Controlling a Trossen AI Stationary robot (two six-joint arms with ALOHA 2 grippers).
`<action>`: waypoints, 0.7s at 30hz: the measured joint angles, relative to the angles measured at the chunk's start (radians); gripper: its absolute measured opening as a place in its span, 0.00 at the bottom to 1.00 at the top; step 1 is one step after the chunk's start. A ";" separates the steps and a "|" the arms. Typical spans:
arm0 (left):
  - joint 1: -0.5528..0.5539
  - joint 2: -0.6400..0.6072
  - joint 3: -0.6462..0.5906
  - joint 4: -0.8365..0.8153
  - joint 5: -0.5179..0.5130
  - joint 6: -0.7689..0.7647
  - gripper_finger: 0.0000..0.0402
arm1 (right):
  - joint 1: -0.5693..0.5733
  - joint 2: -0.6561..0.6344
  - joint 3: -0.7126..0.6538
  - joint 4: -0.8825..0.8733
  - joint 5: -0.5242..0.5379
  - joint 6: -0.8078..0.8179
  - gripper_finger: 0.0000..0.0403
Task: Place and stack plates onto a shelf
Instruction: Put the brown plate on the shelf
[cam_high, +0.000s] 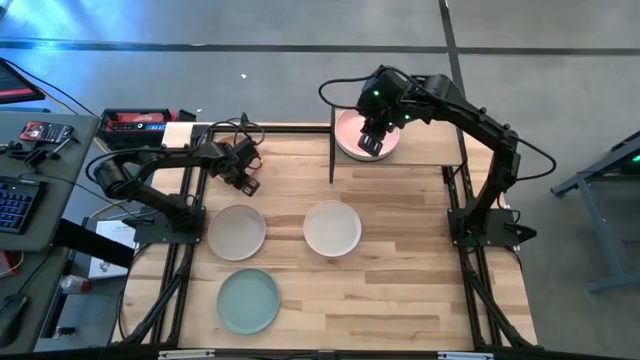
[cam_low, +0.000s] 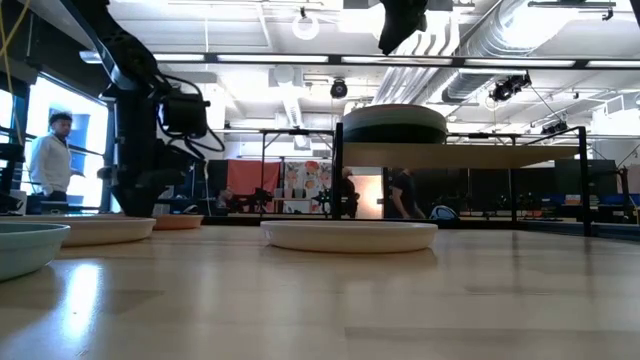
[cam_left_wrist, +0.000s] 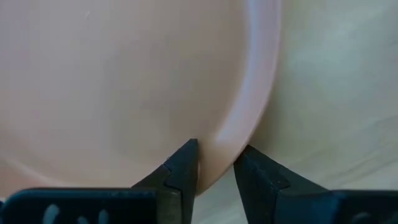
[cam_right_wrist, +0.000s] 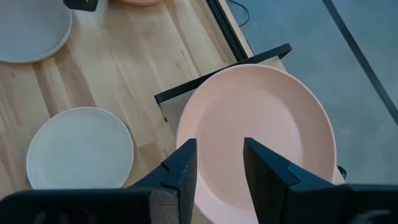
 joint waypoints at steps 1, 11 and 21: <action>-0.004 -0.006 0.000 0.001 0.000 0.014 0.19 | 0.000 0.000 0.000 0.000 0.000 0.008 0.27; -0.075 -0.069 -0.003 0.008 0.012 0.151 0.02 | 0.008 0.000 0.000 -0.002 0.001 0.146 0.27; -0.179 -0.178 0.014 -0.065 0.017 0.245 0.00 | 0.107 0.000 0.000 0.000 0.001 0.357 0.27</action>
